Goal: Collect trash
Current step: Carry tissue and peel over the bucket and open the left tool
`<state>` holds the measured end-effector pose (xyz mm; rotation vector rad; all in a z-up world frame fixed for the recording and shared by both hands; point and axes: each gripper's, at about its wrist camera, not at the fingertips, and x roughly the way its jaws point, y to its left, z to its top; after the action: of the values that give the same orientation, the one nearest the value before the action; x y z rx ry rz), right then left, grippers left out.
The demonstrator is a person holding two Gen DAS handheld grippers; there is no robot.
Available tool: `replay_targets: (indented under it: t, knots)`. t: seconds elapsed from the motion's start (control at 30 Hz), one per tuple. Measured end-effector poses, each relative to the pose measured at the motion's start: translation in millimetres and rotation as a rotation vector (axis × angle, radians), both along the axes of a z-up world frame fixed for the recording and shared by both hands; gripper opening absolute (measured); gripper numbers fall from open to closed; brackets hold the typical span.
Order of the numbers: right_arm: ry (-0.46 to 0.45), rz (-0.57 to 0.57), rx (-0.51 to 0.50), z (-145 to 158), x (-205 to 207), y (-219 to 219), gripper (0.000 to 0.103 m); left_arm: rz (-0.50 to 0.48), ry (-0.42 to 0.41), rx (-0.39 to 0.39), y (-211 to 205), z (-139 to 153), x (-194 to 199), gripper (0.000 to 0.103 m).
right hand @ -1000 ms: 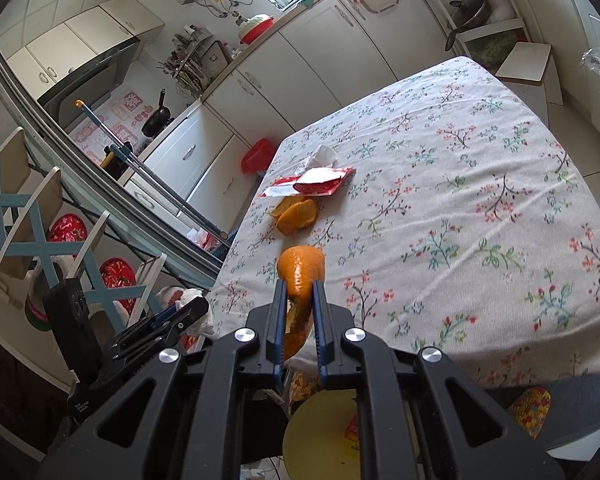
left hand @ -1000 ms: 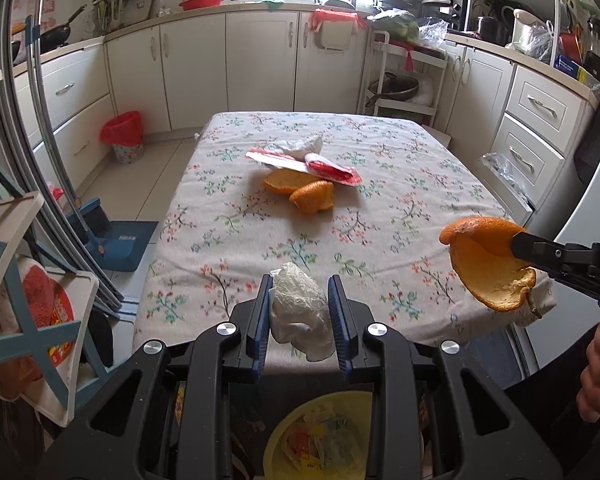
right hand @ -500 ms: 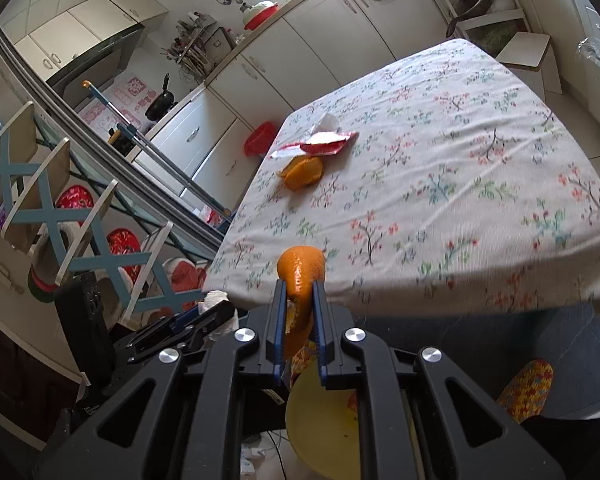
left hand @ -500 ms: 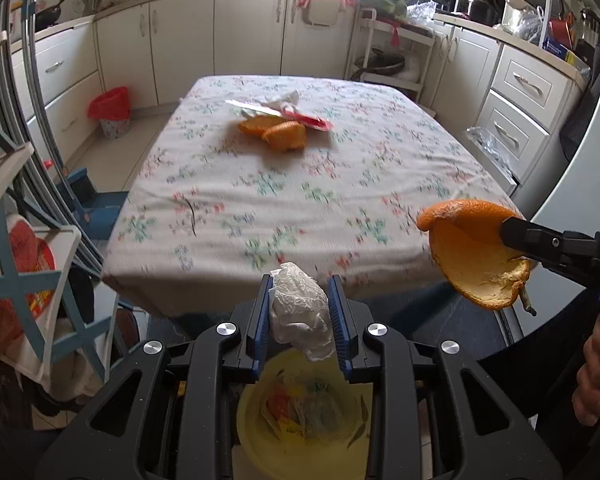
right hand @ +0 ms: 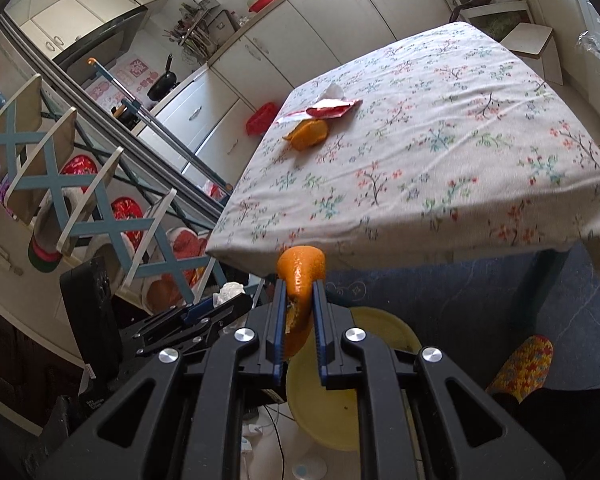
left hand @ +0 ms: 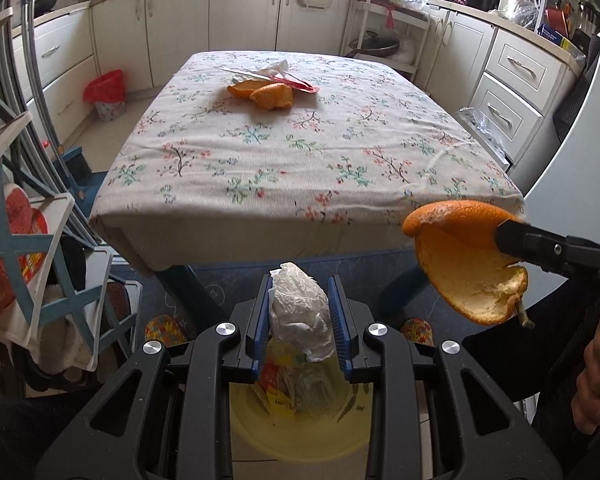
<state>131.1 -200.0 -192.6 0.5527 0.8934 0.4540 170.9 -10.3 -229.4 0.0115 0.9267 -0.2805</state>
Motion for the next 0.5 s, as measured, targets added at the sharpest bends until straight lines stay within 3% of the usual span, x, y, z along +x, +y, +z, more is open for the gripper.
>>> replay_targets:
  t: [0.5]
  knots:
    - [0.056,0.056,-0.053,-13.1,-18.2,21.0,0.014,-0.011,0.056,-0.002,-2.0,-11.6,-14.8,0.028]
